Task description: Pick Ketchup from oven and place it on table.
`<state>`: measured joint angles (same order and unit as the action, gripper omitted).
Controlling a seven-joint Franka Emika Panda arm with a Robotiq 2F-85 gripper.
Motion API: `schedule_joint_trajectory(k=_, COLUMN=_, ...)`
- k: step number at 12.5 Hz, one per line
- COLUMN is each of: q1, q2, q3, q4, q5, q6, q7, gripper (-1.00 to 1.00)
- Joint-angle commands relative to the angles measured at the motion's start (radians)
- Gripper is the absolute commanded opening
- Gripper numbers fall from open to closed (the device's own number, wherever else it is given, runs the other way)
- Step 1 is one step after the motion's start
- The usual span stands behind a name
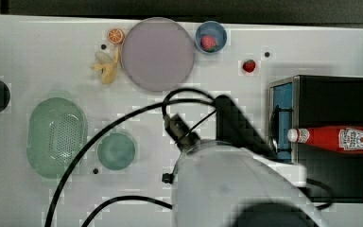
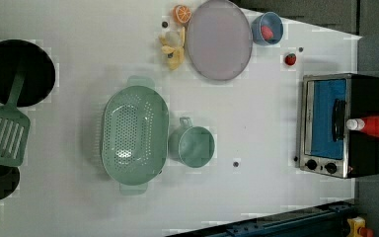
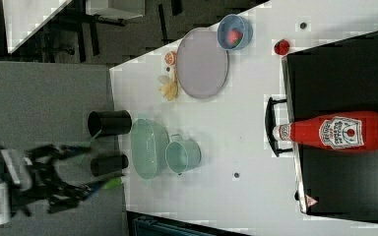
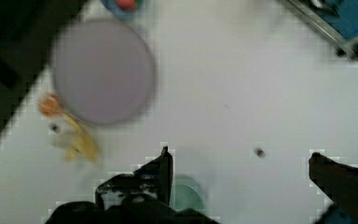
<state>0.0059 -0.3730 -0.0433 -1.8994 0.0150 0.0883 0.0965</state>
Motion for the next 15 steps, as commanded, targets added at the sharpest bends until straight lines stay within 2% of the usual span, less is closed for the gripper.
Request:
schedule_joint_trajectory(k=1, q1=-0.033, q2=0.086, q3=-0.016, q4=-0.022, q5=0.024, q6=-0.018, q7=0.060, gripper=1.00)
schedule_joint_trajectory(k=7, q1=-0.087, q2=0.209, q3=-0.257, q4=-0.022, q5=0.022, q6=0.075, q7=0.060, gripper=1.00)
schedule_joint_trajectory(k=10, q1=-0.097, q2=0.299, q3=-0.390, q4=-0.021, q5=0.021, q6=0.184, q7=0.060, gripper=1.00)
schedule_joint_trajectory(k=11, q1=-0.098, q2=0.343, q3=-0.442, q4=-0.020, q5=0.021, q6=0.271, q7=0.060, gripper=1.00)
schedule_joint_trajectory(k=13, q1=-0.099, q2=0.405, q3=-0.502, q4=-0.018, q5=0.021, q6=0.395, q7=0.059, gripper=1.00)
schedule_joint_trajectory(k=15, q1=-0.102, q2=0.466, q3=-0.550, q4=-0.016, q5=0.021, q6=0.447, q7=0.059, gripper=1.00)
